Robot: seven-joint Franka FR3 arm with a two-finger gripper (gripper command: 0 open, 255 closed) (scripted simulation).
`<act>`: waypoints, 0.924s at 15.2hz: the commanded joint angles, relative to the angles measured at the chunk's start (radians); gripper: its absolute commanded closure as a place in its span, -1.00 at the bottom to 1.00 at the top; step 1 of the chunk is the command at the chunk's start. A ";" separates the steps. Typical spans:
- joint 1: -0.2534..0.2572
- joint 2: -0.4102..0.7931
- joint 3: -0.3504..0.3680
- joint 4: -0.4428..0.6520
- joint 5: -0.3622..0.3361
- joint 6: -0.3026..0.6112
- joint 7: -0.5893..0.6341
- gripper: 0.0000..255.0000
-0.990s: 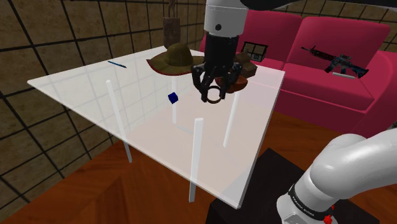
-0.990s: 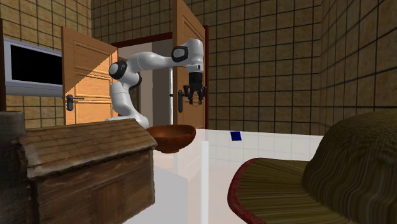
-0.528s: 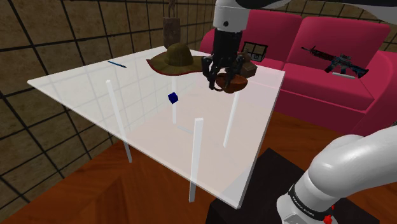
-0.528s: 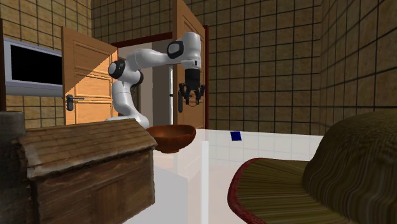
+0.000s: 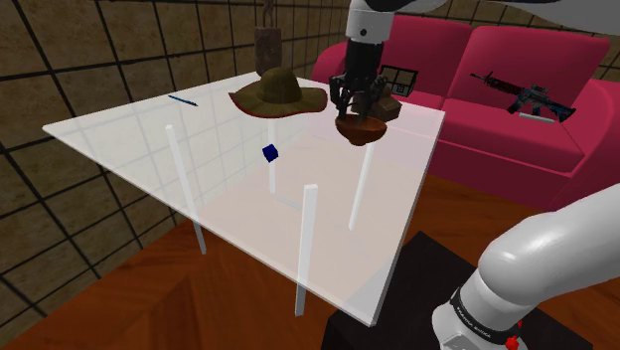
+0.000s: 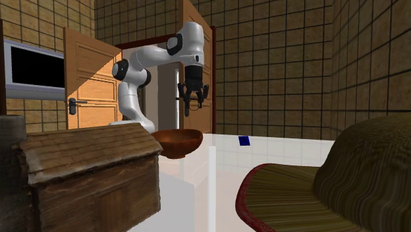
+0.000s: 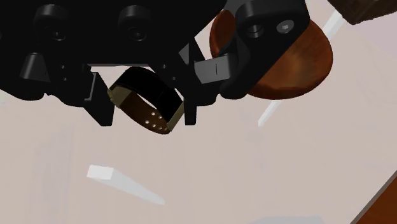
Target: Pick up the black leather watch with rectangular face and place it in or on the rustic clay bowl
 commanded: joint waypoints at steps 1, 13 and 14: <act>-0.019 0.033 -0.030 0.030 -0.018 -0.001 -0.044 1.00; -0.114 0.312 -0.156 0.307 -0.090 -0.007 -0.251 1.00; -0.122 0.340 -0.164 0.339 -0.093 -0.011 -0.266 1.00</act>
